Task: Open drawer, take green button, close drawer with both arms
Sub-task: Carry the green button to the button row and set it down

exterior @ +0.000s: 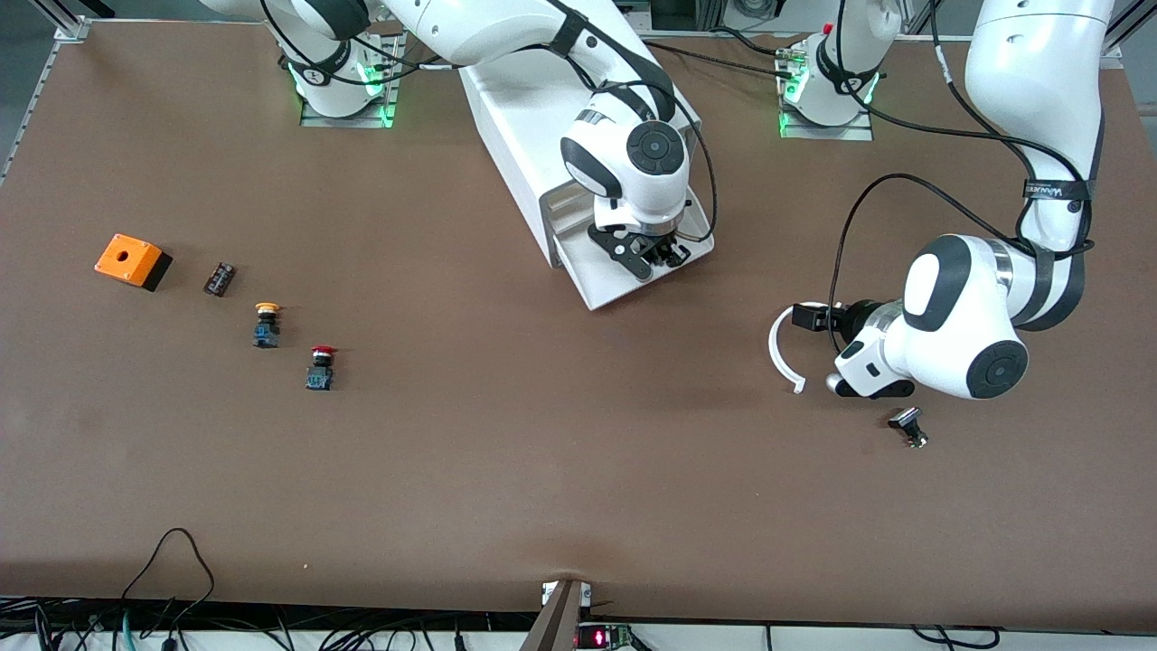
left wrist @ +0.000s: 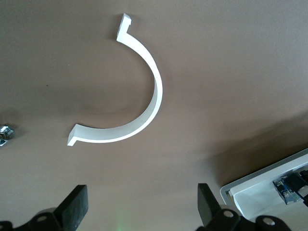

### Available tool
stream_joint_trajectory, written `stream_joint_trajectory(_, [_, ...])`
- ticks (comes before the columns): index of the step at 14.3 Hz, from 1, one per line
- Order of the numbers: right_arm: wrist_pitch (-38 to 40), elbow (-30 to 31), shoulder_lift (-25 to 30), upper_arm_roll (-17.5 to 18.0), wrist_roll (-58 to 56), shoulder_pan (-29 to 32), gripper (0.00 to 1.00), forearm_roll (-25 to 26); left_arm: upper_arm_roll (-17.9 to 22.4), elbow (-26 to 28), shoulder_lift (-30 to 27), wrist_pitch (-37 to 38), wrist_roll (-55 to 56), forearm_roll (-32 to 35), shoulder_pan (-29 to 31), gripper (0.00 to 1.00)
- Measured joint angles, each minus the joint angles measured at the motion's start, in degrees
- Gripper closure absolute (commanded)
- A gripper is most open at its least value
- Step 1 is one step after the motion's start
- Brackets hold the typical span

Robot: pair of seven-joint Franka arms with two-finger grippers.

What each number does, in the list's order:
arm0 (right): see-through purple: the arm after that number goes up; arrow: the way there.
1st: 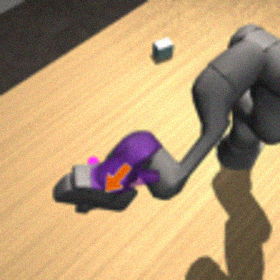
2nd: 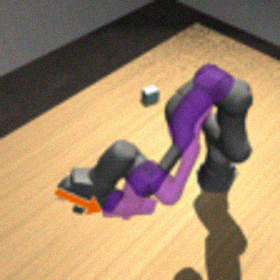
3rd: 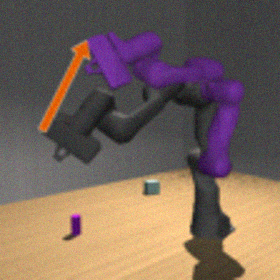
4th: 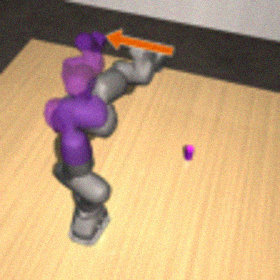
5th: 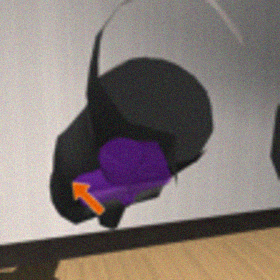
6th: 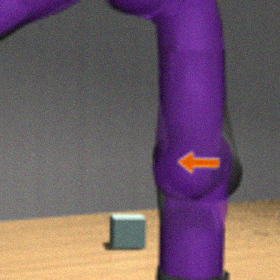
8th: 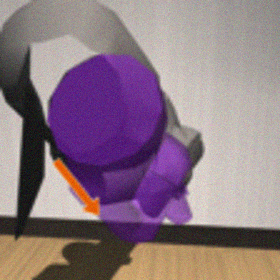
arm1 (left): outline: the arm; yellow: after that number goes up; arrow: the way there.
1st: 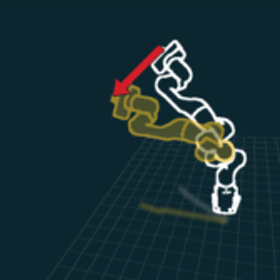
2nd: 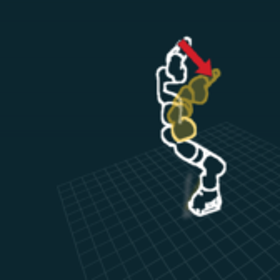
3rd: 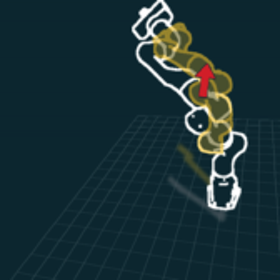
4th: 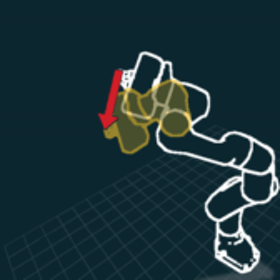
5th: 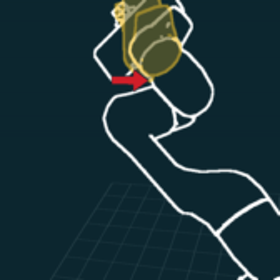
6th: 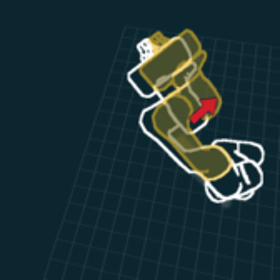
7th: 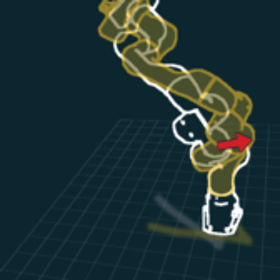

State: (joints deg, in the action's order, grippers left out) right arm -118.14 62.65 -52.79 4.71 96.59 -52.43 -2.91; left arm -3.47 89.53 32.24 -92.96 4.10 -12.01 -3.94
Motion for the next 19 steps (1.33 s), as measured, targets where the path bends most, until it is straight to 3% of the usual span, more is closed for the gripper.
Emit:
stream_joint_trajectory(6, [5.0, -4.6, 2.4, -1.1, -11.7, 1.3, 1.00, 0.0, -0.1, -0.2, 0.0, 0.3, 0.1, 2.4, -0.2, 0.00])
stream_joint_trajectory(12, [12.9, -4.6, 6.9, -3.0, -41.2, 10.1, 1.00, 0.0, -0.9, 0.4, 0.1, -0.8, 5.7, 1.9, -1.1, 0.00])
stream_joint_trajectory(15, [14.9, -0.7, 8.5, -7.8, -55.4, 12.4, 1.00, 0.0, -3.3, 2.4, 0.1, -5.3, 19.1, 1.9, -4.6, 0.00])
stream_joint_trajectory(19, [10.3, 12.0, 13.1, -13.6, -70.0, 13.5, 1.00, -0.2, -4.5, 6.6, -1.2, -15.9, 30.4, 1.9, -10.5, 0.00])
